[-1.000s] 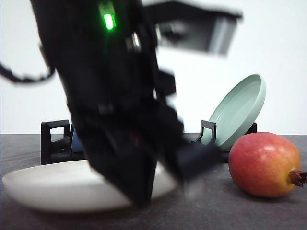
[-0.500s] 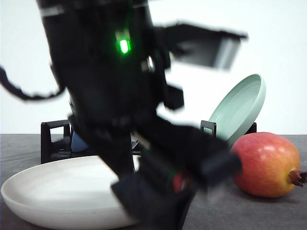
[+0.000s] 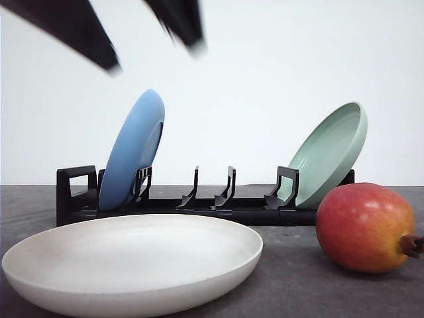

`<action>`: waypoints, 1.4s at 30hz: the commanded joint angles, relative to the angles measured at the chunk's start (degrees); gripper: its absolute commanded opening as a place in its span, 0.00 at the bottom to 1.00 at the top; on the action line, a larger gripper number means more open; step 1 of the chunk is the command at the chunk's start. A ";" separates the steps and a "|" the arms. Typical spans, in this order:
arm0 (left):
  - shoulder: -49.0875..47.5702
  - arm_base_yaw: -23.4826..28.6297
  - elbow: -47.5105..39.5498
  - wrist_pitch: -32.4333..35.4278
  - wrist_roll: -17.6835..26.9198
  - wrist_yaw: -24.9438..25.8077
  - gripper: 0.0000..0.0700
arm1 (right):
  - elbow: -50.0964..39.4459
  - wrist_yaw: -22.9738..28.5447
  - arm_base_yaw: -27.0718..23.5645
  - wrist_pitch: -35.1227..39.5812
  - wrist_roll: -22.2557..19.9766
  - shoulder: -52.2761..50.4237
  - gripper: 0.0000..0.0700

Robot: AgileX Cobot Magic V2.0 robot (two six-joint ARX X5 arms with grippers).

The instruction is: Place pomegranate in white plate

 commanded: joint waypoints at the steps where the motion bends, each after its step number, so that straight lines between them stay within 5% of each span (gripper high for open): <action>1: -3.63 -0.87 0.85 -1.33 -2.29 -0.26 0.81 | 0.92 1.21 1.11 -0.76 -1.29 2.52 0.93; 17: -33.49 -0.92 0.85 -8.85 0.60 -0.24 0.79 | 0.92 13.23 8.13 -2.41 -8.18 30.24 0.95; 35: -37.51 -0.92 0.85 -14.80 -1.06 -0.07 0.79 | 0.92 20.96 13.13 4.77 -10.03 50.90 0.98; 37: -37.51 -0.92 0.85 -14.90 -1.06 -0.07 0.79 | 0.92 20.98 13.32 4.82 -9.97 51.44 0.93; 40: -37.51 -0.92 0.85 -14.88 -1.06 -0.07 0.79 | 0.92 21.04 13.49 4.58 -9.92 51.55 0.60; 42: -37.51 -0.92 0.85 -14.88 -1.15 -0.07 0.79 | 1.14 21.03 13.47 4.26 -9.64 51.56 0.57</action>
